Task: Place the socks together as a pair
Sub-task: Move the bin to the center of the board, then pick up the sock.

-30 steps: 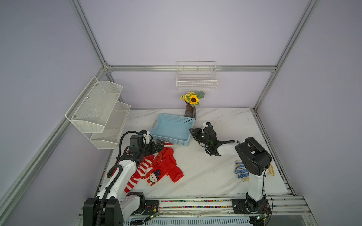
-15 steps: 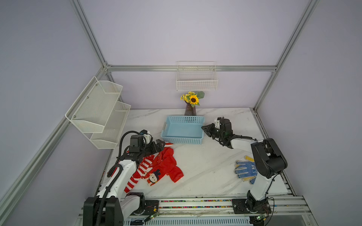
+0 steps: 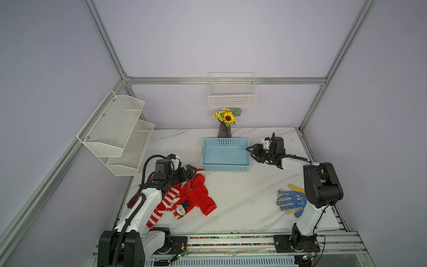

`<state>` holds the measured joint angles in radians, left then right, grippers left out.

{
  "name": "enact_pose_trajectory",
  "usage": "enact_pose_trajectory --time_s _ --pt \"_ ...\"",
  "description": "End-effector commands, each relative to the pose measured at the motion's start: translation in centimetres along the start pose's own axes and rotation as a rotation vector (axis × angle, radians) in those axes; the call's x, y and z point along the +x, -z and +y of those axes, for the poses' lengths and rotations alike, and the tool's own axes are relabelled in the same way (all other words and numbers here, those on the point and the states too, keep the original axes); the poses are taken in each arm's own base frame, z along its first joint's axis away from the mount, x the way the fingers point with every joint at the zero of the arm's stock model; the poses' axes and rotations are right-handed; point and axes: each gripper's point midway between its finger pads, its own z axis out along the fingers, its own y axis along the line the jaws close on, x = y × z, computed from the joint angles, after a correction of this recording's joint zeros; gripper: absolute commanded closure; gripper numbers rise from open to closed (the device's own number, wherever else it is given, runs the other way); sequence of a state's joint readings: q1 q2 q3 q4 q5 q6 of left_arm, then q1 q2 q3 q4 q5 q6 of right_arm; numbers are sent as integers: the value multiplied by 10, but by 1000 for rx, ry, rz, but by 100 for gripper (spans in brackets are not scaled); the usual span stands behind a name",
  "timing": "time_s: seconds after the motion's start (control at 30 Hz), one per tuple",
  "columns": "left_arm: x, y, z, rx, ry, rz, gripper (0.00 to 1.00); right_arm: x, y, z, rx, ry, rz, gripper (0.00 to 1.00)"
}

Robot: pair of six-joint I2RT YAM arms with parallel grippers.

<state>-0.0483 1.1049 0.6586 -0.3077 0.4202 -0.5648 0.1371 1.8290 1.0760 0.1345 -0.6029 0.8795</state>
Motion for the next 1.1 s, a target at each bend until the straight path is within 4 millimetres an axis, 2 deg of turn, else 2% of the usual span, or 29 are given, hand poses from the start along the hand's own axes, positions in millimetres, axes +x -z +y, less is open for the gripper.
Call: enact_pose_trajectory --time_s 0.0,0.03,0.13,0.23,0.3,0.43,0.53,0.67,0.83,0.97,1.07 --pt "-26 16 -5 -61 -16 -86 0 -14 27 9 93 71 -90 40" --pt "-27 18 0 -96 -20 -88 0 -15 36 7 136 98 -112 41" --pt "-29 22 7 -148 -21 -94 0 -12 60 22 145 139 -164 43" --pt "-27 24 10 -162 2 -103 0 6 79 39 125 176 -171 43" --pt "-25 25 10 -156 18 -106 0 24 89 57 119 227 -179 43" --pt "-17 25 7 -124 62 -90 0 90 93 102 67 341 -150 43" --pt "-8 24 1 -79 79 -53 0 145 87 119 12 380 -76 44" --pt "6 23 -1 -48 119 -16 0 206 75 116 27 422 -7 44" --pt "24 21 -1 -31 153 32 1 274 55 101 80 469 79 44" --pt "33 20 0 -33 179 51 2 314 36 78 89 430 131 45" --pt "41 19 0 -45 183 70 3 336 24 60 115 410 162 45"
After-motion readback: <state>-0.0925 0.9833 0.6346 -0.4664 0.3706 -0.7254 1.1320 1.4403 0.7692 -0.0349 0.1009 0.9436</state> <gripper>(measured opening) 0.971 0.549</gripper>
